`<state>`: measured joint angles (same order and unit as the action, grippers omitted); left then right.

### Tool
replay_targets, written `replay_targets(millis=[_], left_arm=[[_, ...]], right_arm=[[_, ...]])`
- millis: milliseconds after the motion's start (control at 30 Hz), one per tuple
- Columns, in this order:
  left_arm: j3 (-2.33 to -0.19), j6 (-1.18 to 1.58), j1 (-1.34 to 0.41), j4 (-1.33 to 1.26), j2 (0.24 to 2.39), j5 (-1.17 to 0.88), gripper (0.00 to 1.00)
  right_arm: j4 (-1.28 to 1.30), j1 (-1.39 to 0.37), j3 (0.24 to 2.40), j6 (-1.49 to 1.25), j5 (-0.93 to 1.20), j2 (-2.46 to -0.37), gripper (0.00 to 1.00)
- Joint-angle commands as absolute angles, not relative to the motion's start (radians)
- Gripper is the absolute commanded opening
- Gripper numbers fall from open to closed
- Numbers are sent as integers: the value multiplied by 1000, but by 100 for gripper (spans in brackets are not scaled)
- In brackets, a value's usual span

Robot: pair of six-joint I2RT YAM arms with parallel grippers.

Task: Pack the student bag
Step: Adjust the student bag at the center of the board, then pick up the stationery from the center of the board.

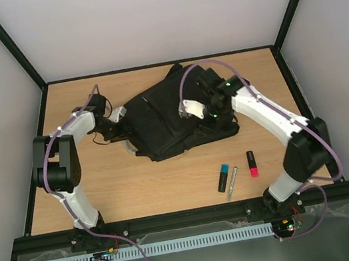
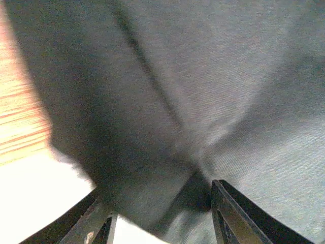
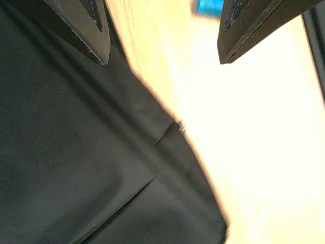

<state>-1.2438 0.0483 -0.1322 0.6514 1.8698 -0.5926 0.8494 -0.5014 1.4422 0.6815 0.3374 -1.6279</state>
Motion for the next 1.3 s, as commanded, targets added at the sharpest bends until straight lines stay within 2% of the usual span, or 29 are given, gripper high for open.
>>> replay_targets(millis=[0,233,300,367,467,800,1267], left_arm=[[-1246,52,-100,715,1777,-360,53],[-1305,6,-100,707,1694,-332,56],[-1320,-25,-101,716,1689,-336,62],[-1325,-36,-102,726,1698,-290,76],[-1323,-39,-103,726,1704,-220,82],[-1323,-37,-118,716,1687,-272,81],[-1318,-23,-124,701,1677,-244,79]], right_arm=[[1018,-503,1272,1021,292,-1504,59],[996,-518,1027,1269,191,-1346,56],[955,-534,964,1312,169,-1314,57],[906,-552,918,1334,156,-1293,61],[872,-589,871,1364,133,-1298,61],[791,-634,810,1373,78,-1350,57],[668,-635,727,1380,57,-1402,54]])
